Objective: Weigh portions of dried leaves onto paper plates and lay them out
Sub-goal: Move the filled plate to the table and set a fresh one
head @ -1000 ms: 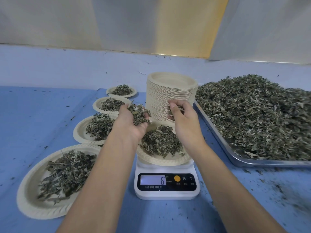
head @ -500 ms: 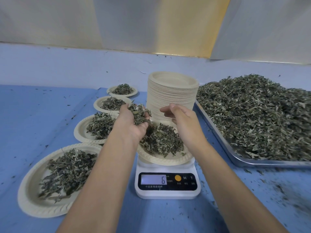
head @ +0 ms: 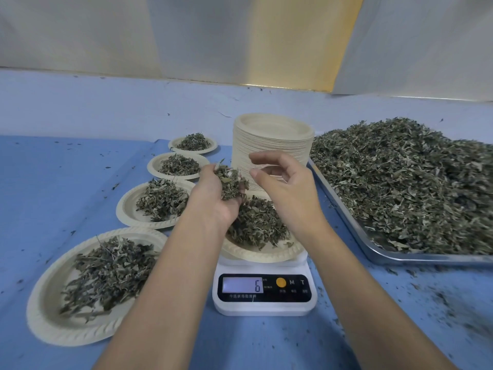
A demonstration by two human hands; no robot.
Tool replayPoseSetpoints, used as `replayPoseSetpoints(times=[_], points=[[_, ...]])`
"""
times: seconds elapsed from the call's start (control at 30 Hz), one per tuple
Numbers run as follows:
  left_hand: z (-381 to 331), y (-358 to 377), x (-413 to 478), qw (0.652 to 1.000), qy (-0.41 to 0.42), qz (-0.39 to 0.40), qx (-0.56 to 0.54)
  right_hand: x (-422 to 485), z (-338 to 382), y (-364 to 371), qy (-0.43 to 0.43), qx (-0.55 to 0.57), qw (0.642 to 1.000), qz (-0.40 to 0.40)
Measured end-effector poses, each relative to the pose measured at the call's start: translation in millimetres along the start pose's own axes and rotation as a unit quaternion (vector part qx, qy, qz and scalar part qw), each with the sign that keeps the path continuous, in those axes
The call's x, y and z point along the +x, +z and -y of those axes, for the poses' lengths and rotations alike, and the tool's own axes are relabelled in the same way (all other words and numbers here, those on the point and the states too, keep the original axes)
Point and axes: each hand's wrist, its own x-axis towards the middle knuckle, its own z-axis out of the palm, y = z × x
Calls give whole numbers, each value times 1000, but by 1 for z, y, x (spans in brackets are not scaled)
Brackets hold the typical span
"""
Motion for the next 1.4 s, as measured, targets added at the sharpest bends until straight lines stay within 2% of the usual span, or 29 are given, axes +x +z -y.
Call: replayPoseSetpoints(times=[0.1, 0.2, 0.33, 0.47, 0.67, 0.73, 0.83, 1.0, 1.13, 1.27, 1.4], points=[[4, 2, 1, 999, 6, 0, 32, -2, 5, 4, -12, -48, 998, 25], [7, 5, -3, 999, 13, 23, 30, -4, 5, 11, -33, -143, 988, 46], [10, 6, -3, 998, 4, 32, 53, -4, 6, 12, -44, -170, 984, 9], [10, 4, 0, 997, 0, 23, 71, -3, 6, 12, -23, -140, 990, -9], [-2, -3, 9, 998, 42, -2, 38, 4, 8, 1, 39, 8, 996, -85], [-7, -6, 11, 999, 38, -7, 7, 6, 4, -6, 47, 13, 992, -116], [-13, -9, 11, 999, 46, -6, -11, 8, -7, -13, 75, -45, 987, -136], [-12, -7, 8, 999, 34, 1, -17, 6, -22, -18, 119, -115, 982, -95], [-7, -4, 6, 1000, 25, 18, 5, 7, -17, -18, 111, -81, 987, -87], [-1, 0, 5, 997, 41, 5, 57, 4, -1, -8, 86, 0, 996, 16], [2, 6, 2, 997, 34, 9, 65, -1, 6, 5, 51, -33, 995, 73]])
